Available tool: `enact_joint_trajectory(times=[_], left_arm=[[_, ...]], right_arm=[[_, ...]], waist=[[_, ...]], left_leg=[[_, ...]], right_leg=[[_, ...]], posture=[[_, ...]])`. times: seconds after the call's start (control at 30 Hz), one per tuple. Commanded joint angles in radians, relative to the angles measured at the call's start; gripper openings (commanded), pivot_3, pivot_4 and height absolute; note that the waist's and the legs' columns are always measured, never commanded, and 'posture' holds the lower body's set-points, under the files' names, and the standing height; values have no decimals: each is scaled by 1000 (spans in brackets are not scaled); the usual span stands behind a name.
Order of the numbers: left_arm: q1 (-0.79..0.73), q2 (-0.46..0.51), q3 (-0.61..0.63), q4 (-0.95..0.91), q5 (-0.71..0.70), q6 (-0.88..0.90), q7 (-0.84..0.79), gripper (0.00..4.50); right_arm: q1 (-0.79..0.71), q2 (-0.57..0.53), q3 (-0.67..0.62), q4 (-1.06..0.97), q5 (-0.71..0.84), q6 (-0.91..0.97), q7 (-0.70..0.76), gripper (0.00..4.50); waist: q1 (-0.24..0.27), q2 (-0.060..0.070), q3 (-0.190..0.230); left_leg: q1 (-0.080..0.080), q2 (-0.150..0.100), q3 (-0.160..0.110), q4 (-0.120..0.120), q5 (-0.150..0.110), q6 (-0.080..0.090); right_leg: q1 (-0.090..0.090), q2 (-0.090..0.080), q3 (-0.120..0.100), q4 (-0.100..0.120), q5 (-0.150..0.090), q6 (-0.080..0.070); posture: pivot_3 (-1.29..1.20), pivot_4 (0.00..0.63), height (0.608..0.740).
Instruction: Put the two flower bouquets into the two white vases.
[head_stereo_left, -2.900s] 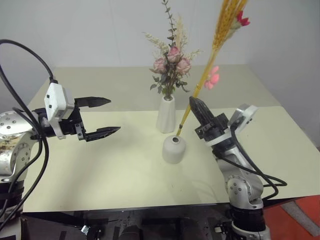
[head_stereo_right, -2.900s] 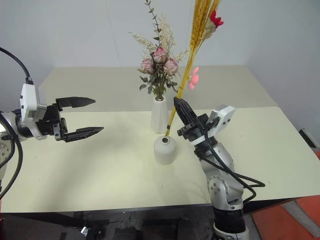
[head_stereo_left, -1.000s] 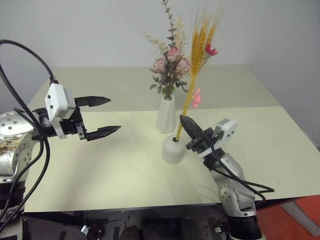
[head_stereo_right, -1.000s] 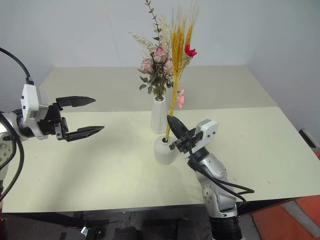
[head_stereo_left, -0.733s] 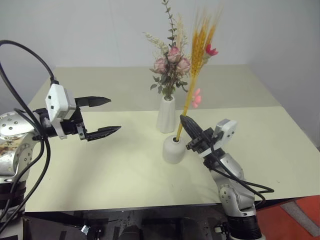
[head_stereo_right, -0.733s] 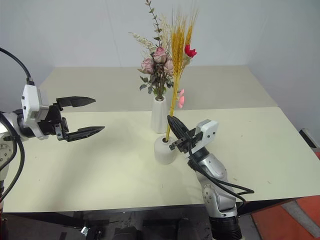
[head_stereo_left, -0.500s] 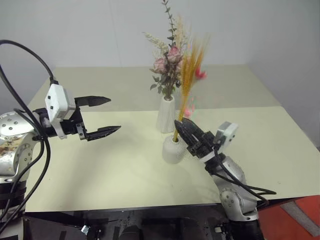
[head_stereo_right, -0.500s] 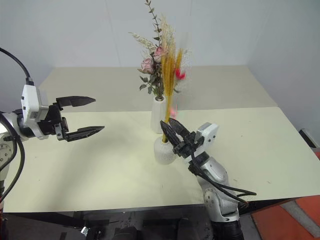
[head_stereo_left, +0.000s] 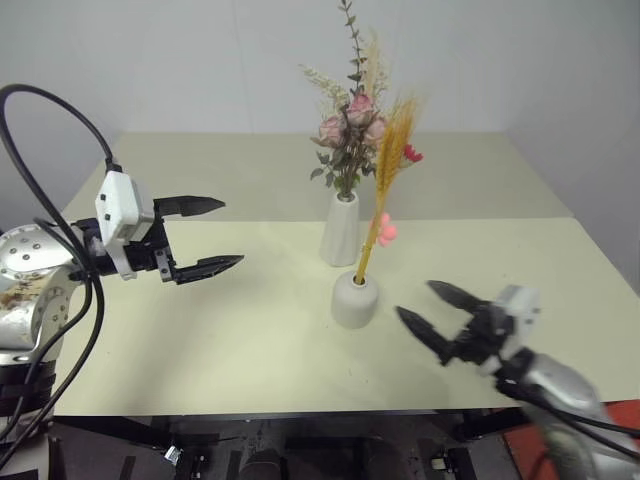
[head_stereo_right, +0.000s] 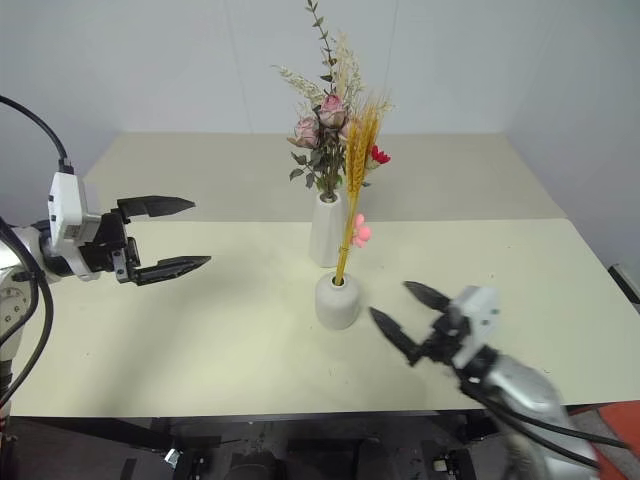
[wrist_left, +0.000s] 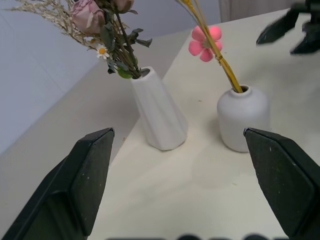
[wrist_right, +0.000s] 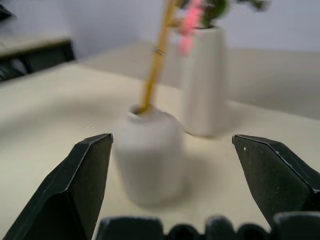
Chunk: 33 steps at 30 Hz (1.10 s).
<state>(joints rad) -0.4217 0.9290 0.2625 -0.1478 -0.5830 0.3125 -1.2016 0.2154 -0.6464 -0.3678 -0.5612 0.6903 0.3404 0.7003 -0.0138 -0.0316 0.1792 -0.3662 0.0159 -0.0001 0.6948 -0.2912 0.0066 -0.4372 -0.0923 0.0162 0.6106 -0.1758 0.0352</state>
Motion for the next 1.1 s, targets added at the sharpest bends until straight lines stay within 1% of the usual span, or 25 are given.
enact_joint_trajectory(times=[0.03, 0.1, 0.2, 0.3, 0.37, 0.43, 0.53, 0.67, 0.73, 0.8, 0.93, 1.07, 1.1], left_arm=[[22, 27, 64, -20, -31, 3, -17, 4500], [29, 39, 75, -2, -23, -11, -26, 4500], [21, 53, 82, 35, -9, -33, -41, 4500], [22, 66, 94, 63, 6, -56, -49, 4500], [32, 73, 112, 65, 3, -58, -47, 4500], [50, 82, 133, 61, 5, -59, -44, 4500], [70, 90, 147, 60, 14, -67, -41, 4500], [79, 109, 165, 25, -10, -19, -29, 4500], [99, 138, 186, 20, -4, -11, -42, 4500], [116, 172, 215, 25, -6, 1, -62, 4500], [194, 220, 330, -10, -29, 62, -84, 4500], [276, 216, 389, -49, -32, 95, -93, 4500], [291, 218, 405, -66, -52, 124, -96, 4500]], right_arm=[[99, -160, -328, 25, 92, 24, 219, 4486], [149, -254, -483, 101, 96, 42, 328, 4486], [158, -356, -616, 206, 69, 52, 416, 4486], [139, -419, -676, 274, 32, 40, 470, 4486], [123, -445, -698, 309, 10, 31, 497, 4486], [108, -454, -711, 341, -11, 5, 532, 4486], [79, -447, -701, 362, -25, -16, 560, 4486], [39, -422, -641, 336, -14, -16, 562, 4486], [20, -412, -618, 316, -7, -9, 553, 4486], [3, -410, -599, 294, -7, 5, 537, 4486], [-6, -409, -575, 290, 2, 16, 560, 4486], [-40, -412, -493, 301, -27, -1, 554, 4486], [-61, -418, -478, 310, -24, -2, 550, 4486]], waist=[[1, 0, 0], [0, -1, 0], [-2, -2, 0], [-1, -3, 0], [-1, -3, 0], [0, -4, 0], [0, -4, 0], [1, -6, 1], [-2, -6, 1], [-4, -6, 1], [-2, -5, 1], [-1, -5, 1], [-1, -5, 1]], left_leg=[[0, 1, 0, 0, 0, 0], [0, 1, 0, 0, 0, 0], [2, 1, 1, 0, 0, 0], [11, 1, 1, -2, -1, 1], [13, 2, 1, -2, -1, 1], [13, 1, 1, -2, -1, 1], [13, 1, 1, -2, -1, 1], [13, 1, 1, -1, -1, 1], [13, 1, 1, -1, -1, 1], [13, 1, 1, -2, -1, 1], [13, 1, 1, -2, -1, 1], [13, 1, 2, -2, -1, 1], [13, 2, 2, -2, -1, 1]], right_leg=[[0, 1, 0, 0, 0, 0], [1, 1, 0, 0, -3, 4], [3, 1, 0, -2, -4, 6], [14, 1, 0, -3, -7, 7], [15, 1, 0, -3, -10, 4], [15, 1, 0, -3, -9, 6], [14, 0, 0, -3, -8, 8], [14, 0, 0, -3, -8, 8], [14, 0, 0, -2, -8, 8], [14, 0, 1, -2, -8, 8], [13, 0, 0, -2, -9, 8], [14, 0, 0, -2, -9, 8], [13, 0, 0, -2, -9, 7]], posture=[[0, 150, 740], [0, 150, 740], [0, 150, 740], [0, 150, 740], [0, 150, 740], [0, 150, 740], [0, 150, 740], [0, 150, 740], [0, 150, 740], [0, 150, 740], [0, 150, 740], [0, 150, 740], [0, 150, 740]])
